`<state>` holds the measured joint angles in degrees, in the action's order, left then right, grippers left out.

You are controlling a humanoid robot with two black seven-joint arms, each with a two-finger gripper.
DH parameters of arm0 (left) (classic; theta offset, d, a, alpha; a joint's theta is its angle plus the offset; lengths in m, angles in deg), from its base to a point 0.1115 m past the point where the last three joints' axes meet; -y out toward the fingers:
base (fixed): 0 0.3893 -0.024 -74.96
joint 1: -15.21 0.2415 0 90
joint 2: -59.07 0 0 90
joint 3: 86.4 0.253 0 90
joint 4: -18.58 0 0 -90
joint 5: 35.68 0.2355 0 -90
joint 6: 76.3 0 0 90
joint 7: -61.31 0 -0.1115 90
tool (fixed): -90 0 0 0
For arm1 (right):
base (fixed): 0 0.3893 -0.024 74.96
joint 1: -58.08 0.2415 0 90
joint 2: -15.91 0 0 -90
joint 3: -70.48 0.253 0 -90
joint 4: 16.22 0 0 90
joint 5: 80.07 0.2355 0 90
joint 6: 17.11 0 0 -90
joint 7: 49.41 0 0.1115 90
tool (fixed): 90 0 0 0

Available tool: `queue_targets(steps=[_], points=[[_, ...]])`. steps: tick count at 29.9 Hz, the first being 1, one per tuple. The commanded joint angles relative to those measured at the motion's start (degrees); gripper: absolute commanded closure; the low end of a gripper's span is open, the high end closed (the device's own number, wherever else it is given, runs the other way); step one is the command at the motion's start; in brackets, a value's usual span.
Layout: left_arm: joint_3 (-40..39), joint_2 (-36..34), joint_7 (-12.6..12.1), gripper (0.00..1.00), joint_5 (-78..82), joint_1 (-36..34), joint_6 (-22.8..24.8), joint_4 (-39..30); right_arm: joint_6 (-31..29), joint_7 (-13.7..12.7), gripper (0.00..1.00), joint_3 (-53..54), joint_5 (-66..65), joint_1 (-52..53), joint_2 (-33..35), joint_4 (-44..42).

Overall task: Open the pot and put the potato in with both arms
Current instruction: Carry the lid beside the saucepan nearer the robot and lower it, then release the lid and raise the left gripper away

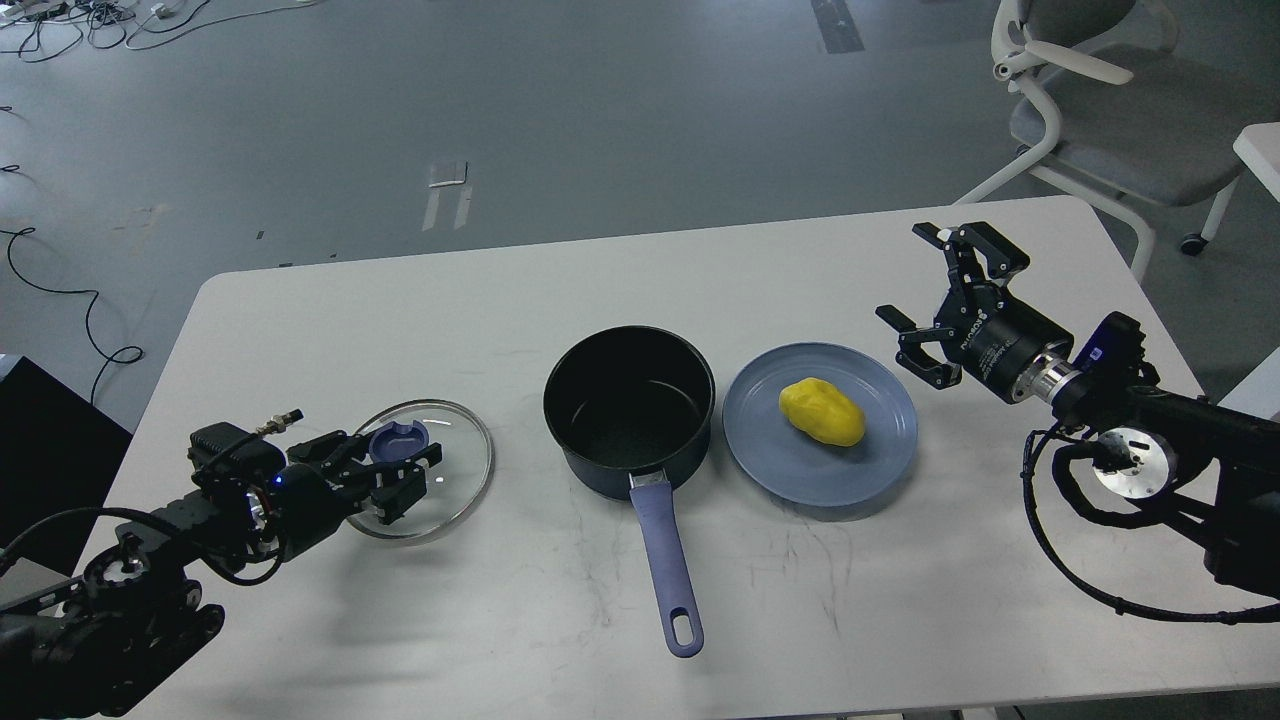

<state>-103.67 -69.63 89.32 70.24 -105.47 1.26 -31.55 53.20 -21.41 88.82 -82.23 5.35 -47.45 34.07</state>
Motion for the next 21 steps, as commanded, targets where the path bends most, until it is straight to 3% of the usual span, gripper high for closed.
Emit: queue_targets(steps=[1, 3, 6, 13, 21], points=[[0.0, 0.1, 0.0, 0.17, 0.0, 0.0, 0.0, 0.2, 0.0, 0.0, 0.0, 0.0, 0.0, 0.0, 0.0, 0.1], [0.0, 0.1, 0.0, 0.06, -0.1, 0.0, 0.0, 0.2, 0.0, 0.0, 0.0, 0.0, 0.0, 0.0, 0.0, 0.1], [0.1, -0.1, 0.0, 0.03, -1.5, -0.1, 0.0, 0.1, 0.0, 0.0, 0.0, 0.0, 0.0, 0.0, 0.0, 0.1], [0.0, -1.5, 0.0, 0.02, -8.5, -1.2, 0.2, -1.3, 0.0, 0.0, 0.0, -0.1, 0.0, 0.0, 0.0, 0.0], [0.1, -5.0, 0.0, 0.02, -18.7, -9.0, 3.0, -4.6, -0.1, 0.0, 0.0, -0.2, 0.0, 0.2, 0.1, 0.1]])
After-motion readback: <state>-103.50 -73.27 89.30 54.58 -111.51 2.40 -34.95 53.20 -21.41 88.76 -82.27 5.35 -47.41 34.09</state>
